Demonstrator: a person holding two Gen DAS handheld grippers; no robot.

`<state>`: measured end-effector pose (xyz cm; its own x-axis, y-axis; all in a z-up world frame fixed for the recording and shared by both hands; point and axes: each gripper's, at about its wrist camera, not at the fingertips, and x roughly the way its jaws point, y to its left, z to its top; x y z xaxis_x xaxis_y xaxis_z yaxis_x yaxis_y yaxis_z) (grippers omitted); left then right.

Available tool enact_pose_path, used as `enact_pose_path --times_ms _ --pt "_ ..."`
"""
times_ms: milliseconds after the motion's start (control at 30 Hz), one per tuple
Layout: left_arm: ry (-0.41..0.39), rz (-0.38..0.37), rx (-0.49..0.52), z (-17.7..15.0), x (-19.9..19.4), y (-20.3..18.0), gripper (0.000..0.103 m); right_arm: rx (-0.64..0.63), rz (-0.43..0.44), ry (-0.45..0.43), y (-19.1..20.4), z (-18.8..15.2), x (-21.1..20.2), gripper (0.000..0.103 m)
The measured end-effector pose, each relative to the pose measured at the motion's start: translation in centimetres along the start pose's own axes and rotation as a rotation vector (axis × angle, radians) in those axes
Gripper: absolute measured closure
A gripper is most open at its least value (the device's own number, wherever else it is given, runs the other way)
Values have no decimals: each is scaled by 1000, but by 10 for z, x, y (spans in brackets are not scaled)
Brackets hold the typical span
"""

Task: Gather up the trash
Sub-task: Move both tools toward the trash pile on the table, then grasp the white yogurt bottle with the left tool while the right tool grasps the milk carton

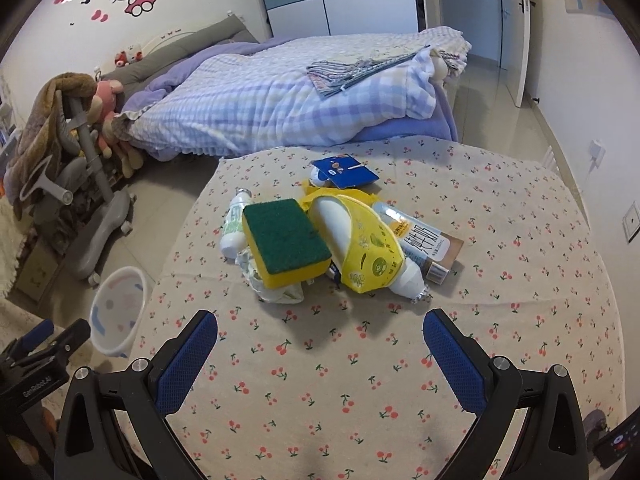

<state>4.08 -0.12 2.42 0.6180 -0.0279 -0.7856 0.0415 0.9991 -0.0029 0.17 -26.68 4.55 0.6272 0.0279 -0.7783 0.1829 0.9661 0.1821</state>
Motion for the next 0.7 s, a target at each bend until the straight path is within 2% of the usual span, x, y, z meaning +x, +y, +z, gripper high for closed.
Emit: enact_pose_path --times_ms 167,400,567,700 --pt "7 -8 19 6 1 -6 1 -20 11 9 0 10 -3 0" --pt "2 -9 59 23 5 -18 1 21 22 2 -16 34 1 0" --pt "34 -37 59 35 20 -25 1 57 32 8 -32 42 13 0" --pt "98 -79 47 51 47 -33 1 43 10 14 -49 54 26 0"
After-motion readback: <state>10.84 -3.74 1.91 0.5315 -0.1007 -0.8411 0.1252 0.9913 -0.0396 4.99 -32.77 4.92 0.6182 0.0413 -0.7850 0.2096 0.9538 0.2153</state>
